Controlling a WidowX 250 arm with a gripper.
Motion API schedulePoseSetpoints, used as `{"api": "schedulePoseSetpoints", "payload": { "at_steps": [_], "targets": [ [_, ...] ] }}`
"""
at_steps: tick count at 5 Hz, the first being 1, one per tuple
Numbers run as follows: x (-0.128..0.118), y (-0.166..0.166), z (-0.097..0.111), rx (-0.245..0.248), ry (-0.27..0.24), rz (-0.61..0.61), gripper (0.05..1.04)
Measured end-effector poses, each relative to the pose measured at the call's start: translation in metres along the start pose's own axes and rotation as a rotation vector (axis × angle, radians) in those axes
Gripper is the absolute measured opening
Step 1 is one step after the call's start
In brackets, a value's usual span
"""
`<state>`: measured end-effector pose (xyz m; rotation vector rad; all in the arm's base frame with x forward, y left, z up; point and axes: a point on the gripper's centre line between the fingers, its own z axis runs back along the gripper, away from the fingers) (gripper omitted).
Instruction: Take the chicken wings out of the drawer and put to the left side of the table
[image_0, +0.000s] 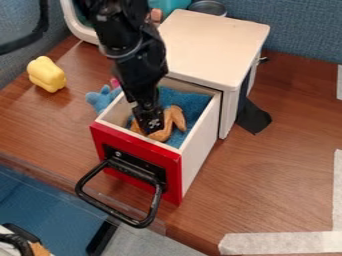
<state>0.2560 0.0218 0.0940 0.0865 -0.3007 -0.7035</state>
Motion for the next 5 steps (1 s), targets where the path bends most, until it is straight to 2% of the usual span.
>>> {"api": "schedulePoseSetpoints", "payload": {
  "at_steps": [2, 4, 5],
  "targets": [
    [0.002, -0.003, -0.011, 0.010, -0.020, 0.013, 1.000],
    [0.013, -0.008, -0.017, 0.004, -0.064, 0.014, 1.000],
    [0.013, -0.008, -0.026, 0.002, -0.050, 0.026, 1.000]
  ]
}}
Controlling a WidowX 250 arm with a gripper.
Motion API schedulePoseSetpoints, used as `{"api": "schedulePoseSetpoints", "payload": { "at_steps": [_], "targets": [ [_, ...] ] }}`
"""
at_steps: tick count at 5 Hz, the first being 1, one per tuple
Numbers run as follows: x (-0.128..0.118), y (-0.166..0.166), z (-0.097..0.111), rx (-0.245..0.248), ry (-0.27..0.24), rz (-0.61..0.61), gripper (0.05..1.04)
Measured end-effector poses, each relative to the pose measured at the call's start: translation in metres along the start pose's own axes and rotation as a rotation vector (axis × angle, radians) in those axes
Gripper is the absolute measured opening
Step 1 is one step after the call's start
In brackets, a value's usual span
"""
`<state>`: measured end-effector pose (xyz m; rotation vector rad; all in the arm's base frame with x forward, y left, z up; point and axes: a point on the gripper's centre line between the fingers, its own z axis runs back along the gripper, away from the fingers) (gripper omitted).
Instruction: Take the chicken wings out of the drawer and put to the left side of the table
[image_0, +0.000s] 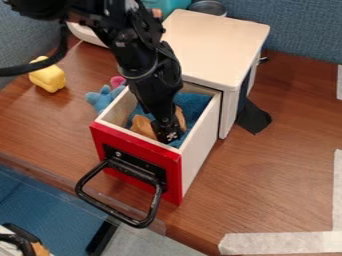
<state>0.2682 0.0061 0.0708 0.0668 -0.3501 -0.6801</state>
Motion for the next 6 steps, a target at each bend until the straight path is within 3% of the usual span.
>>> {"api": "schedulePoseSetpoints", "payload": {
  "at_steps": [2, 3, 4, 5, 6],
  "targets": [
    [-0.004, 0.006, -0.022, -0.013, 0.025, 0.021, 0.950],
    [-0.005, 0.013, -0.026, -0.024, 0.020, 0.041, 0.703],
    [-0.004, 0.013, -0.021, -0.041, 0.007, 0.044, 0.548],
    [-0.001, 0.011, -0.004, -0.057, -0.025, 0.035, 0.399],
    [0.004, 0.006, 0.020, -0.073, -0.079, 0.030, 0.392]
  ]
}}
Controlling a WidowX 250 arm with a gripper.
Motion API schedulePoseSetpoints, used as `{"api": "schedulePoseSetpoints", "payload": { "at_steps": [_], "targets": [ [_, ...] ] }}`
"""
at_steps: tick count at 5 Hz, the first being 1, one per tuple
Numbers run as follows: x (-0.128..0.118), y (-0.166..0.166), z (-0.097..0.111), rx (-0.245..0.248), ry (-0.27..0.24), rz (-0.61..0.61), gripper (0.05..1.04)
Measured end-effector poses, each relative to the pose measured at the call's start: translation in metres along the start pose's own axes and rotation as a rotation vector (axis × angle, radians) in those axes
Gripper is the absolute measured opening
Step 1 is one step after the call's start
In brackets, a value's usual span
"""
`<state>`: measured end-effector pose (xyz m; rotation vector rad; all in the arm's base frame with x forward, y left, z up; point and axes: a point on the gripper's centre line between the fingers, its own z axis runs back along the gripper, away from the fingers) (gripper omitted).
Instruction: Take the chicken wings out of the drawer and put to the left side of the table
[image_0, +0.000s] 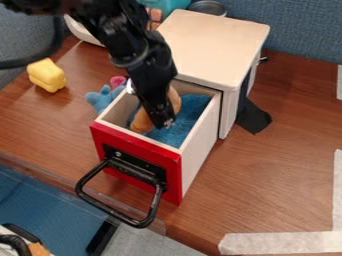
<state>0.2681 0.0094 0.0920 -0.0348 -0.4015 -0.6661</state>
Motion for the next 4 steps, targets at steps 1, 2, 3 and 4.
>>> {"api": "schedulePoseSetpoints", "payload": {
  "at_steps": [1, 2, 3, 4],
  "targets": [
    [0.005, -0.005, 0.026, -0.015, -0.057, 0.008, 0.391],
    [0.002, 0.002, 0.043, 0.004, -0.092, 0.040, 0.391],
    [-0.013, 0.020, 0.053, 0.018, -0.108, 0.120, 0.391],
    [-0.028, 0.040, 0.066, 0.059, -0.118, 0.191, 0.391]
  ]
}}
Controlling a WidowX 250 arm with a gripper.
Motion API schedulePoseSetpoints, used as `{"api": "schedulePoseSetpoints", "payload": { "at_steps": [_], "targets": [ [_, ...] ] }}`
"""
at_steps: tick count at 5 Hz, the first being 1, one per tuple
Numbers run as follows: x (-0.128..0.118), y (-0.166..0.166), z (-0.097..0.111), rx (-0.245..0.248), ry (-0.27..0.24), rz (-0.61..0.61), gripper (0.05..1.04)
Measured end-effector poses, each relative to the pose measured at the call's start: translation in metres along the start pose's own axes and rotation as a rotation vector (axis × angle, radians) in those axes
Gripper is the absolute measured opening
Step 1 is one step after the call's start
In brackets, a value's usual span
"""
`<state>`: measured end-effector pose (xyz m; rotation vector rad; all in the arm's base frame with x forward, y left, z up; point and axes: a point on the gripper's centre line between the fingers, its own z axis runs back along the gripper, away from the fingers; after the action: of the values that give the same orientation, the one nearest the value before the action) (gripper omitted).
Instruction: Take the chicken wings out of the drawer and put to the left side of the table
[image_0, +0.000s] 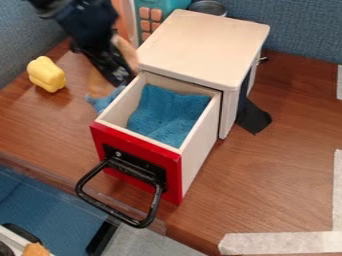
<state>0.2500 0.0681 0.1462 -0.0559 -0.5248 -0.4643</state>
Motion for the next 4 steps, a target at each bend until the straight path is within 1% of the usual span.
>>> {"api": "schedulePoseSetpoints", "payload": {
  "at_steps": [1, 2, 3, 4],
  "targets": [
    [-0.016, 0.029, 0.005, 0.022, 0.007, 0.126, 0.391],
    [-0.029, 0.047, 0.001, 0.055, 0.028, 0.187, 0.391],
    [-0.050, 0.072, -0.005, 0.118, 0.062, 0.255, 0.391],
    [-0.070, 0.092, -0.016, 0.169, 0.102, 0.280, 0.391]
  ]
}}
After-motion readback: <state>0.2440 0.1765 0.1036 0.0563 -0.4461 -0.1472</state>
